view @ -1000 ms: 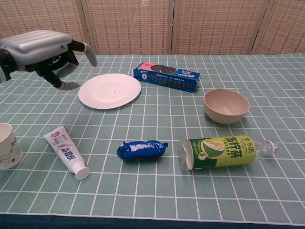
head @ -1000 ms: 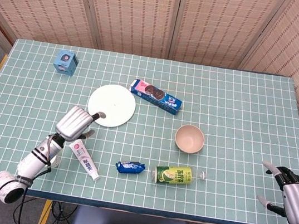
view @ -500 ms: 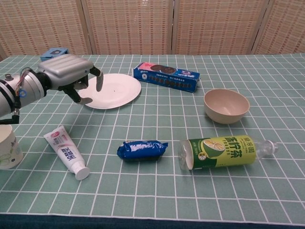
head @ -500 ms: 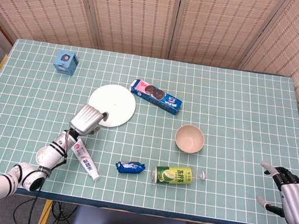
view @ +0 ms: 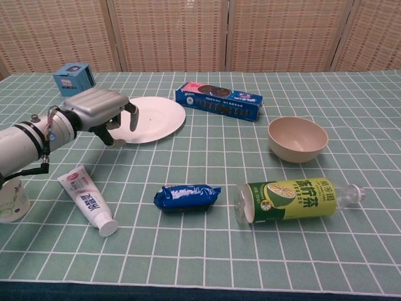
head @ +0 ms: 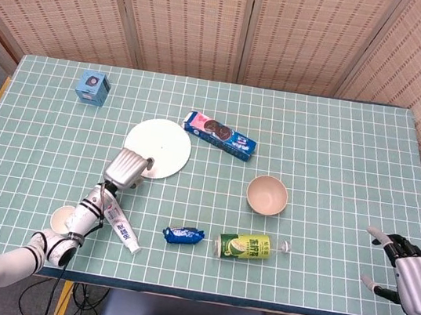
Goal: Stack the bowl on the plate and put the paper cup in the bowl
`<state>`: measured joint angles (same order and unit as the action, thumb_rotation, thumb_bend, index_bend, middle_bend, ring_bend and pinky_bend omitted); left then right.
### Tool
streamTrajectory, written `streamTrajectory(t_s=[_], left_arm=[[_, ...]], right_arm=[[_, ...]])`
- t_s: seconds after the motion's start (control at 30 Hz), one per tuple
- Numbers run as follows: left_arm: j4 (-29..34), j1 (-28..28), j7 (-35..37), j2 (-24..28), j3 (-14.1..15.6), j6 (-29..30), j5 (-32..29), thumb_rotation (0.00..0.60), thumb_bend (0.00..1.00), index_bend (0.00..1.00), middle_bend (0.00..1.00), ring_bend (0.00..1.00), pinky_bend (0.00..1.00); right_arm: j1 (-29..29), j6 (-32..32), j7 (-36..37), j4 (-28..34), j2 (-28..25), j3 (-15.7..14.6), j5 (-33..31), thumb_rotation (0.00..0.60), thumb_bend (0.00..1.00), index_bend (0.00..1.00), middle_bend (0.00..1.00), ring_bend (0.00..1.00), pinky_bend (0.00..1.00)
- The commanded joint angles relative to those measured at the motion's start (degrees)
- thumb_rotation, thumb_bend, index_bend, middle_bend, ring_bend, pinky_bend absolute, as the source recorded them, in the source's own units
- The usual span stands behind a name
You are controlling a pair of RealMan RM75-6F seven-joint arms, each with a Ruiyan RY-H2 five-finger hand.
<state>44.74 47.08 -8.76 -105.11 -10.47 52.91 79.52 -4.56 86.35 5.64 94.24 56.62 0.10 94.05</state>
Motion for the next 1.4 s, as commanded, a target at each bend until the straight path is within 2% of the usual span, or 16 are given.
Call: streamTrajectory(t_s=[0.03,0.53,0.97,1.4], left_arm=[[-1.3,0.3,0.4,-1.0,0.2,-0.4,-0.4,0.600,0.27,0.46,1.00,0.98,1.00],[-6.6,2.3,0.8,-4.1,-0.8,-2.4,-2.4,0.600,0.27,0.45,1.00,0.98,1.00],[-7.8,2.7,0.4,-5.5,-0.6,-3.1,-3.2,0.600,0.27,0.45,1.00,0.98,1.00],[-10.7,4.2,0.9,-7.7,-2.2,-3.9,-4.9,0.600,0.27,0.47,1.00,0.98,1.00]], right_arm=[[0.0,0.0,0.0,-0.1,0.0,0.0,-0.1,0.600,0.06,0.20,0.35,0.24,0.41],[0.4,0.1,-0.3,0.1,-0.3,0.0,-0.7,0.600,0.06,0.20,0.35,0.24,0.41],[0.8,0.3,-0.1,-0.2,-0.4,0.0,-1.1,0.600,0.06,0.20,0.35,0.24,0.41],[1.3,0.5,-0.2,-0.2,-0.6,0.0,-1.6,0.600,0.06,0.20,0.35,0.24,0.41]])
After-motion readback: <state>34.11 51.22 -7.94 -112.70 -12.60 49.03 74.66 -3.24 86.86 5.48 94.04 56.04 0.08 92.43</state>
